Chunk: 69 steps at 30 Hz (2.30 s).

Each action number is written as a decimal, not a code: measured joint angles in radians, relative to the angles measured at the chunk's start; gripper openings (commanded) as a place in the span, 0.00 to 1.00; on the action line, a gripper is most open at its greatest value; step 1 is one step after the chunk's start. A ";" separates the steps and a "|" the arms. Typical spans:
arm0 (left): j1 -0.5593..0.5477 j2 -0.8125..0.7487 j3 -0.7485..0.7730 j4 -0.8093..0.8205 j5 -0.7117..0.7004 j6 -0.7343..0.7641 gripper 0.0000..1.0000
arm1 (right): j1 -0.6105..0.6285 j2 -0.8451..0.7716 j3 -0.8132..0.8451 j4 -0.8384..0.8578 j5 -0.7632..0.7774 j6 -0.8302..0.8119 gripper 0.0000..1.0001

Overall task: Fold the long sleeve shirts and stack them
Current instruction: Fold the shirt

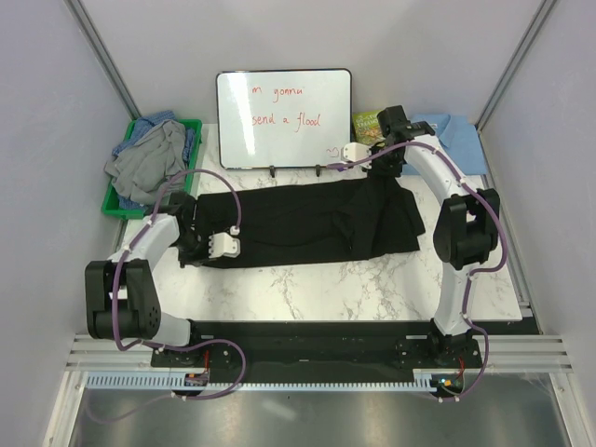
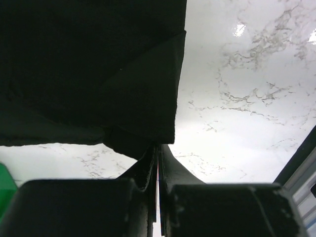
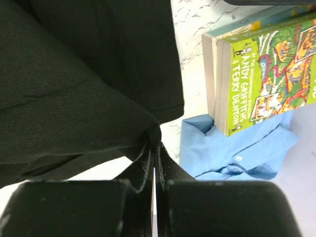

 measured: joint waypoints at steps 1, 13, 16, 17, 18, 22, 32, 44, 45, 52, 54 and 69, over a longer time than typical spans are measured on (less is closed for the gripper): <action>0.002 0.000 -0.010 0.006 -0.006 0.003 0.02 | -0.001 -0.001 -0.005 0.002 0.000 0.000 0.00; 0.068 -0.066 -0.097 0.151 -0.049 0.018 0.25 | -0.004 -0.034 -0.040 0.014 -0.013 0.002 0.06; 0.116 -0.046 -0.056 0.089 -0.006 -0.012 0.34 | -0.001 -0.043 -0.040 0.013 -0.023 0.018 0.38; 0.140 -0.027 -0.023 0.056 0.017 -0.027 0.38 | 0.002 -0.045 -0.039 0.008 -0.025 0.026 0.50; 0.163 -0.009 0.013 0.030 0.041 -0.043 0.40 | 0.003 -0.047 -0.035 0.000 -0.026 0.041 0.59; 0.226 0.023 0.116 -0.047 0.129 -0.088 0.44 | 0.001 -0.047 0.018 -0.094 -0.034 0.081 0.71; 0.225 -0.034 0.038 -0.126 0.246 -0.151 0.47 | -0.166 -0.076 0.018 -0.306 -0.153 0.203 0.69; 0.225 -0.072 -0.056 -0.055 0.248 -0.237 0.46 | -0.327 0.056 -0.161 -0.364 -0.245 0.389 0.57; 0.225 -0.072 -0.063 -0.043 0.248 -0.243 0.46 | -0.333 0.071 -0.162 -0.364 -0.252 0.401 0.54; 0.225 -0.072 -0.097 0.008 0.245 -0.273 0.45 | -0.341 0.079 -0.211 -0.365 -0.303 0.443 0.46; 0.225 -0.072 -0.106 0.019 0.243 -0.277 0.45 | -0.340 0.075 -0.250 -0.364 -0.323 0.444 0.46; 0.225 -0.097 -0.146 0.077 0.244 -0.280 0.45 | -0.338 0.053 -0.319 -0.375 -0.389 0.454 0.30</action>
